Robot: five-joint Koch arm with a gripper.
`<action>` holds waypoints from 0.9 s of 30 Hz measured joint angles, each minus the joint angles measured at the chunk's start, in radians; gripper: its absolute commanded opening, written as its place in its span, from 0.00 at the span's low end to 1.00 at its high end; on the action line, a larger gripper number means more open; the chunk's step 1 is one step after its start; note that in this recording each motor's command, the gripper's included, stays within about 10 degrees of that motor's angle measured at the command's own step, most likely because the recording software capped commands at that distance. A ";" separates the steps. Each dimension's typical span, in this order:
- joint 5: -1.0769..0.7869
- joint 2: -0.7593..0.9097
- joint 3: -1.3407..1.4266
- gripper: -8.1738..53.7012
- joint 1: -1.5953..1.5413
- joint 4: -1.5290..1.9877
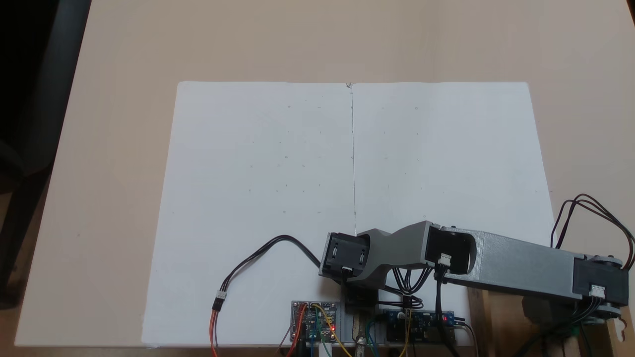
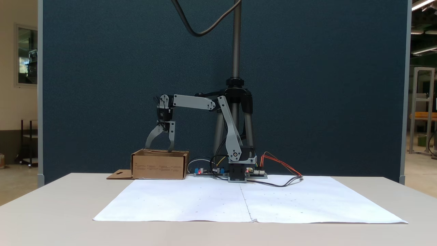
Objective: Grasp a green dice and put it in the bin.
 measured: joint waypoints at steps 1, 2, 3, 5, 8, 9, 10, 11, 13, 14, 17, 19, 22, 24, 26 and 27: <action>-0.002 0.000 0.000 0.86 -0.003 0.000; -0.002 -0.002 0.000 0.85 -0.006 0.000; -0.002 -0.003 0.002 0.85 -0.008 0.000; -0.002 -0.002 0.000 0.84 -0.009 0.000; -0.002 -0.002 0.002 0.84 -0.018 0.000; -0.002 0.000 0.002 0.84 -0.026 0.000; 0.000 0.009 0.002 0.84 -0.034 0.000; -0.002 0.029 0.003 0.84 -0.041 -0.002; 0.002 0.087 0.002 0.83 -0.069 -0.018; 0.002 0.120 0.002 0.83 -0.094 -0.026; 0.021 0.221 0.002 0.83 -0.179 -0.041; 0.064 0.284 0.002 0.83 -0.247 -0.040; 0.143 0.365 0.002 0.81 -0.370 -0.040; 0.184 0.411 0.002 0.80 -0.463 -0.037; 0.221 0.445 0.000 0.80 -0.561 -0.029; 0.241 0.459 0.000 0.80 -0.614 -0.026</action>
